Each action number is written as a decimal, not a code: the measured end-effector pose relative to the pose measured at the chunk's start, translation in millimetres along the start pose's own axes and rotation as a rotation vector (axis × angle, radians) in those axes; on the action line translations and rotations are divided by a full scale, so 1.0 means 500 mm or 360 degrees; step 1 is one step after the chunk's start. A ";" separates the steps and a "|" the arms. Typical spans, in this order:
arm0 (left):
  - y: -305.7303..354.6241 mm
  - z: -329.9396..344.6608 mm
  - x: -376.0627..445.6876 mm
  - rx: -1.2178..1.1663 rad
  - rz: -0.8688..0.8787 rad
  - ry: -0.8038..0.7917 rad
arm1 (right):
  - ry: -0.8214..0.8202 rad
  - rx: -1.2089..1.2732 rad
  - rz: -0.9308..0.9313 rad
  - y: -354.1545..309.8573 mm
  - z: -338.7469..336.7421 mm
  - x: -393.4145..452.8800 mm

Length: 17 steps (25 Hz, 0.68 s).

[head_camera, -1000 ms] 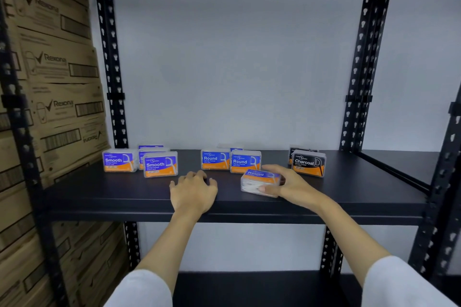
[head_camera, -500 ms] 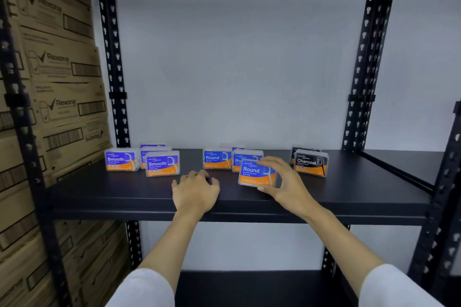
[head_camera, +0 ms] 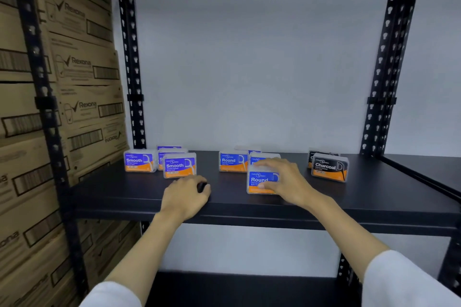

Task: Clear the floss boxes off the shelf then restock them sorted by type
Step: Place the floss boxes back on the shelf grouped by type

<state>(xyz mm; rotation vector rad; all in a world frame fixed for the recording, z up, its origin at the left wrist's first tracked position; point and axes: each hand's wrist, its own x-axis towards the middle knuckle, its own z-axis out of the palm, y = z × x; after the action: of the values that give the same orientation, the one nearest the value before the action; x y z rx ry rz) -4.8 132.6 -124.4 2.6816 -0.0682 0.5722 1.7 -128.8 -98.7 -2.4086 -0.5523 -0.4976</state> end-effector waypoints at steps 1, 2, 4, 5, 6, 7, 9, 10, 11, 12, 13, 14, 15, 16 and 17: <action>-0.002 0.003 -0.002 0.0007 0.0006 0.0020 | 0.0000 0.0095 -0.0019 -0.015 0.011 0.016; 0.001 0.007 -0.003 0.0011 0.0010 0.0048 | 0.0010 0.0150 -0.0046 -0.030 0.024 0.034; 0.005 0.010 -0.002 0.0016 0.0008 0.0095 | 0.0041 0.0135 -0.0091 -0.060 0.054 0.077; 0.006 0.011 -0.002 0.0020 0.0007 0.0102 | 0.0032 0.0076 -0.0098 -0.069 0.068 0.097; 0.005 0.010 -0.002 0.0028 0.0007 0.0100 | 0.0010 -0.0019 -0.0106 -0.077 0.082 0.115; 0.005 0.010 -0.002 0.0033 0.0010 0.0097 | -0.0011 -0.0153 -0.0102 -0.081 0.094 0.128; 0.004 0.010 -0.003 0.0044 0.0036 0.0103 | -0.0006 -0.0369 -0.0073 -0.083 0.109 0.140; 0.005 0.011 -0.004 0.0049 0.0050 0.0113 | 0.0011 -0.0395 -0.0048 -0.082 0.113 0.138; 0.006 0.011 -0.003 0.0051 0.0060 0.0127 | 0.0032 -0.0378 -0.0031 -0.083 0.117 0.135; 0.005 0.012 -0.001 0.0051 0.0065 0.0141 | 0.0047 -0.0347 -0.0023 -0.082 0.120 0.131; 0.004 0.013 0.001 0.0048 0.0065 0.0145 | 0.0055 -0.0307 -0.0020 -0.081 0.123 0.128; 0.002 0.014 0.002 0.0045 0.0062 0.0139 | 0.0059 -0.0257 -0.0011 -0.081 0.125 0.124; -0.001 0.016 0.003 0.0042 0.0057 0.0130 | 0.0068 -0.0202 0.0006 -0.080 0.126 0.121; -0.003 0.017 0.004 0.0042 0.0054 0.0127 | 0.0079 -0.0150 0.0030 -0.079 0.127 0.119; -0.003 0.018 0.005 0.0045 0.0050 0.0123 | 0.0086 -0.0106 0.0048 -0.078 0.127 0.116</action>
<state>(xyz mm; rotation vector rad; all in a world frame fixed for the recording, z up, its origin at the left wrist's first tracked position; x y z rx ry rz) 0.9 130.8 -131.5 2.6867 -0.0815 0.6912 44.6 -44.9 -99.9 -2.4548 -0.4819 -0.5748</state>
